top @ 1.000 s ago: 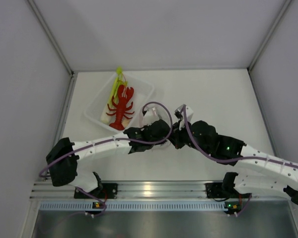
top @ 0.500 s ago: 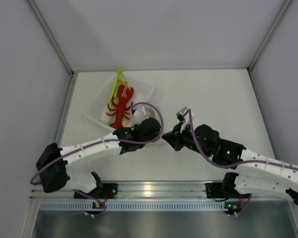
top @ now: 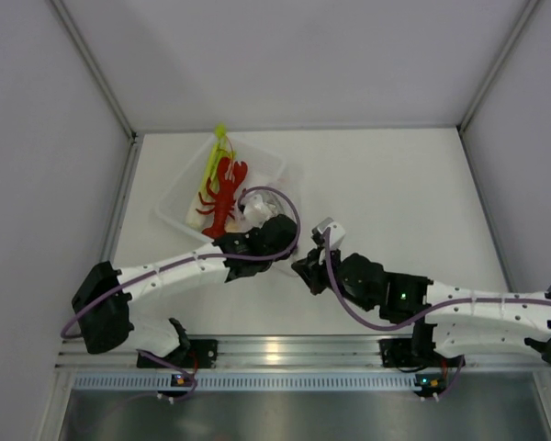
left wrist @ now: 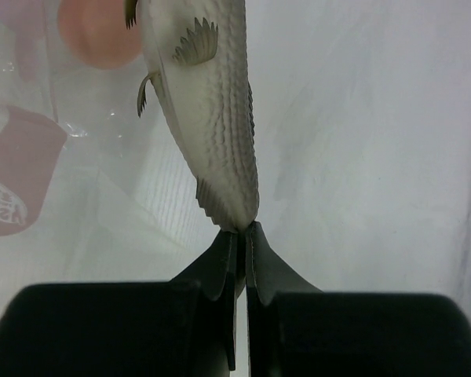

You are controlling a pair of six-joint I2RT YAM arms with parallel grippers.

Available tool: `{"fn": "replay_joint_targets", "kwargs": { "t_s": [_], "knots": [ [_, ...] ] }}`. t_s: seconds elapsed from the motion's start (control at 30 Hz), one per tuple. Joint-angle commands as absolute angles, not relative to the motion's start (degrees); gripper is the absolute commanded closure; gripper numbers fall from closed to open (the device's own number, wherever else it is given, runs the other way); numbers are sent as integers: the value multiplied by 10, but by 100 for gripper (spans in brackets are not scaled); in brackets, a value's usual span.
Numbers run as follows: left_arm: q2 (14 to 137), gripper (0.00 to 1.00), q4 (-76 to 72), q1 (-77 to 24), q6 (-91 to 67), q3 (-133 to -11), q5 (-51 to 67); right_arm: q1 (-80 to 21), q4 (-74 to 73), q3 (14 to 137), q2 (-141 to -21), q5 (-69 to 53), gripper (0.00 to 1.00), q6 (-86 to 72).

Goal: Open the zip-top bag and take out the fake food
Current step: Pick up the fake fish from the zipper food storage bag.

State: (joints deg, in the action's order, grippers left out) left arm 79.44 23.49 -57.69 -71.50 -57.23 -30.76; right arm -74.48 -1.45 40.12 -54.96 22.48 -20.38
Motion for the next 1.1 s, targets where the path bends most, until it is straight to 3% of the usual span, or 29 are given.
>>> {"fn": "replay_joint_targets", "kwargs": {
  "t_s": [0.0,0.13,0.33,0.7,1.07],
  "knots": [
    [770,100,211,-566,-729,-600,-304,-760,-30,375,-548,330,100,-229],
    [723,100,211,-566,-723,-562,-291,-758,-77,384,-540,419,100,-243],
    [672,100,179,-567,-699,-511,-237,-741,-110,414,-549,448,100,-226],
    [644,100,123,-572,-655,-439,-189,-702,-154,506,-586,442,100,-156],
    [656,100,102,-598,-563,-452,-110,-654,-246,627,-667,378,100,-134]
  ]
}}
